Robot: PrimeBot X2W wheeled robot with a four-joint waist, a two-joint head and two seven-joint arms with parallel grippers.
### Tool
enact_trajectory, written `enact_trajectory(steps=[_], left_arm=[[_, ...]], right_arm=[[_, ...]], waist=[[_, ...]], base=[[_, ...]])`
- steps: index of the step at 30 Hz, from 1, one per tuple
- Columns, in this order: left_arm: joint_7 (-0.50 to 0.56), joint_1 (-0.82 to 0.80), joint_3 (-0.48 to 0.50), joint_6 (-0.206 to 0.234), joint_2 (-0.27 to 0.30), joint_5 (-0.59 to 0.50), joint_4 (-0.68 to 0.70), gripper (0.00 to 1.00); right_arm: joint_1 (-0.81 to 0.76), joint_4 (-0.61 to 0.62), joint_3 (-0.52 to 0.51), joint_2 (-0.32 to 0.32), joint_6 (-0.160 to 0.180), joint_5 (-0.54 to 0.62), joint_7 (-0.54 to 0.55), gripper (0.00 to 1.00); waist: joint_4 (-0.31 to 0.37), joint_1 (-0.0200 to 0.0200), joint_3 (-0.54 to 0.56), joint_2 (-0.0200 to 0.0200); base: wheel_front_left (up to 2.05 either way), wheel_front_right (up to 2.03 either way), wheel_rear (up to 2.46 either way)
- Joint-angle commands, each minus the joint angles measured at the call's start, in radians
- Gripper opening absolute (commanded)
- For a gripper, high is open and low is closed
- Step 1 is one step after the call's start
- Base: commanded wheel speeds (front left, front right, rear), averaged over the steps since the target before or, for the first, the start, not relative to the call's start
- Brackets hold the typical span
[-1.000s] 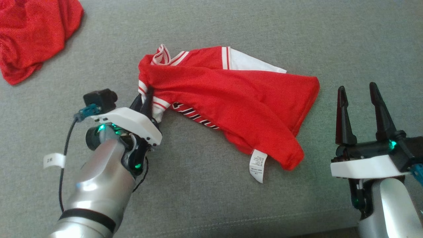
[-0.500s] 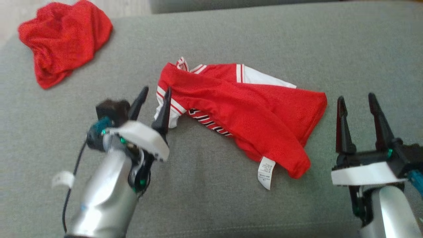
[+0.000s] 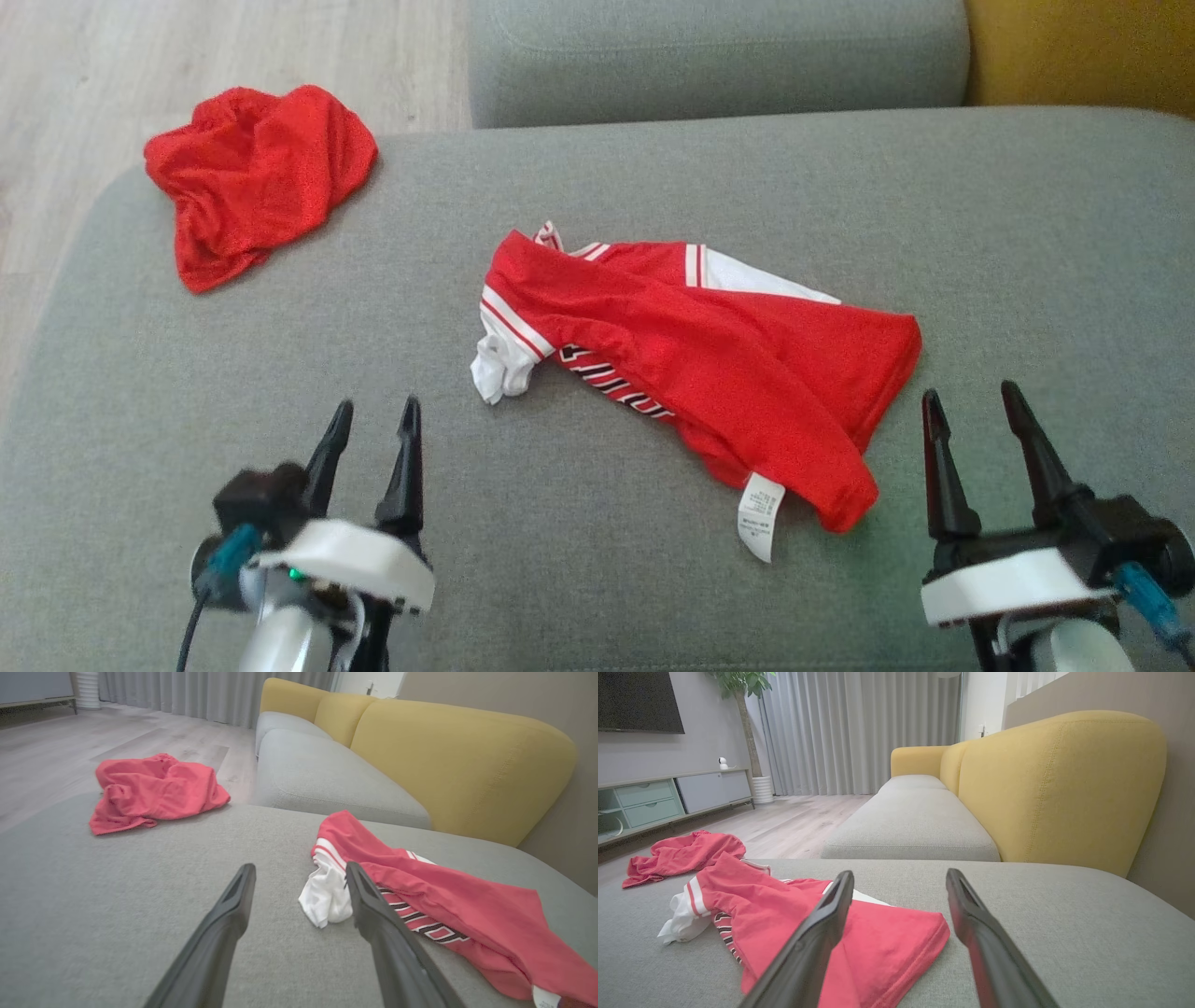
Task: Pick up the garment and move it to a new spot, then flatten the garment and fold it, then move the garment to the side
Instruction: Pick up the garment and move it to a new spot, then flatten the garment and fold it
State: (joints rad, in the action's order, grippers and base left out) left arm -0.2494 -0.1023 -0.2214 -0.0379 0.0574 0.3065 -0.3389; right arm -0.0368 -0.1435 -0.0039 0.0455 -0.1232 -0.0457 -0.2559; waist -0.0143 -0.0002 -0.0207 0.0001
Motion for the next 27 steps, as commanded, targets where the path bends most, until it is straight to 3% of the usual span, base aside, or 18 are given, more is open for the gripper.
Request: enact_trajectory(steps=[1,11,27], left_arm=[[-0.012,-0.009,0.050,0.002,0.001,-0.014,0.060,1.00],[-0.012,0.087,0.079,0.014,-0.007,-0.036,0.135,1.00],[-0.012,0.100,0.067,0.037,-0.007,-0.010,0.170,1.00]], right_arm=[[0.013,0.030,0.025,0.005,-0.008,-0.010,-0.006,1.00],[-0.021,0.025,0.022,0.005,-0.008,-0.034,-0.006,1.00],[-0.011,-0.002,0.022,0.005,-0.008,-0.031,-0.006,1.00]], waist=[[-0.007,0.0002,0.012,-0.0001],[-0.018,0.0002,0.032,-0.0001],[-0.021,0.0002,0.035,-0.0001]], base=[[0.00,0.00,0.00],[0.00,0.00,0.00],[0.00,0.00,0.00]])
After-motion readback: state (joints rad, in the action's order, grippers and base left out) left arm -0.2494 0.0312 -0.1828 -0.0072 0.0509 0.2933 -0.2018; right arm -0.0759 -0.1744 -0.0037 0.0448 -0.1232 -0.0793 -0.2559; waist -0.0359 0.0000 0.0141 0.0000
